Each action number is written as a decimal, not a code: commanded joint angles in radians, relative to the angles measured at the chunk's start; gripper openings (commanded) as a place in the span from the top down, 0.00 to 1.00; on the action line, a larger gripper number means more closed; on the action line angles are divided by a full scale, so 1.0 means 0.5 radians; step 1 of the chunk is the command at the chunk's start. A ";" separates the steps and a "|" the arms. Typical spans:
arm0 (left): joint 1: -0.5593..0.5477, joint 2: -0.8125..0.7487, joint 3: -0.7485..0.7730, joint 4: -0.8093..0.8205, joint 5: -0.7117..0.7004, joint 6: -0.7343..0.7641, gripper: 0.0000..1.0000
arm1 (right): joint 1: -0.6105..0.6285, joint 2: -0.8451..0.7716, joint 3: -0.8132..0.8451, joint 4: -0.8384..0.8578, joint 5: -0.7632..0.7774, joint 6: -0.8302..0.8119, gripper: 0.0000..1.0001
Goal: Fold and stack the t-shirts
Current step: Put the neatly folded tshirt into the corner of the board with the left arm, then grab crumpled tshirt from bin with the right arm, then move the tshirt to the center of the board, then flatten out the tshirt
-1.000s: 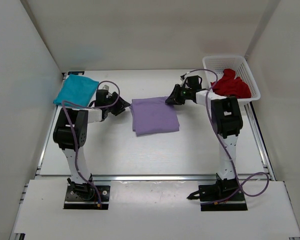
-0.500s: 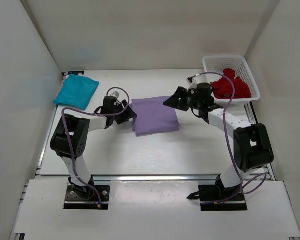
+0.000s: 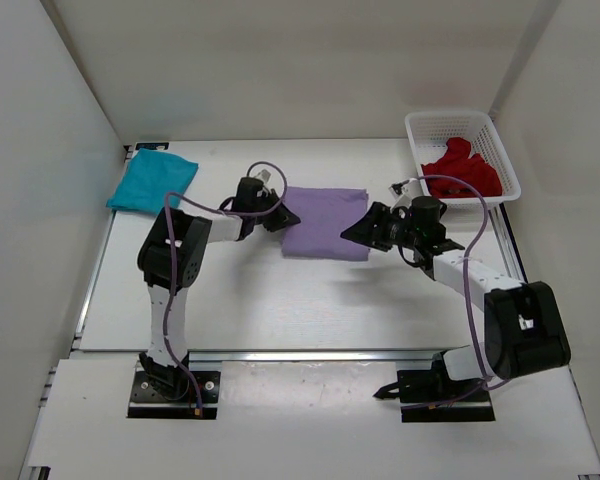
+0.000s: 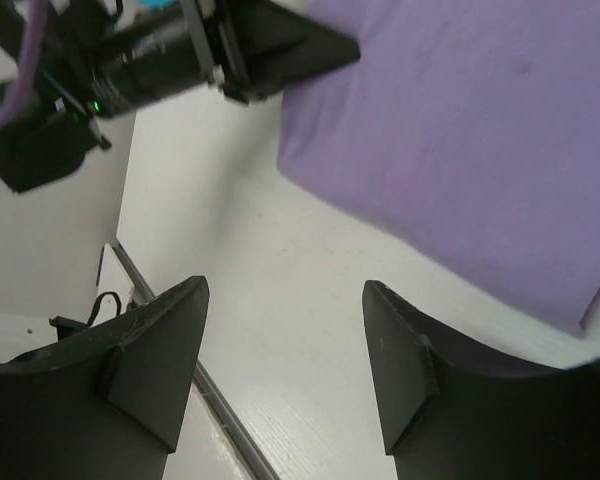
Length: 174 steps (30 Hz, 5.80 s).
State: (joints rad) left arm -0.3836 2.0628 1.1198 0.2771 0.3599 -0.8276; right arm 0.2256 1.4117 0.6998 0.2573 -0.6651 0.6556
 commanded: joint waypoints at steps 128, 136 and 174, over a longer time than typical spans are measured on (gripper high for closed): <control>0.513 -2.371 -1.905 -0.014 -0.045 0.005 0.35 | -0.279 0.468 0.628 0.302 -0.170 0.364 0.84; 0.231 -2.490 -1.746 -0.419 -0.501 0.308 0.35 | -0.172 0.153 0.397 -0.208 0.492 0.011 0.56; 0.614 -2.708 -1.807 -0.849 -0.490 0.388 0.32 | 1.884 0.064 0.012 -1.033 1.741 -0.415 0.61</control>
State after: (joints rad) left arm -0.0959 0.6998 0.2253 -0.1429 0.1371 -0.6434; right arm 1.1728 1.4685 0.7383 -0.2626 0.1543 0.4267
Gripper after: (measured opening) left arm 0.685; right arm 0.385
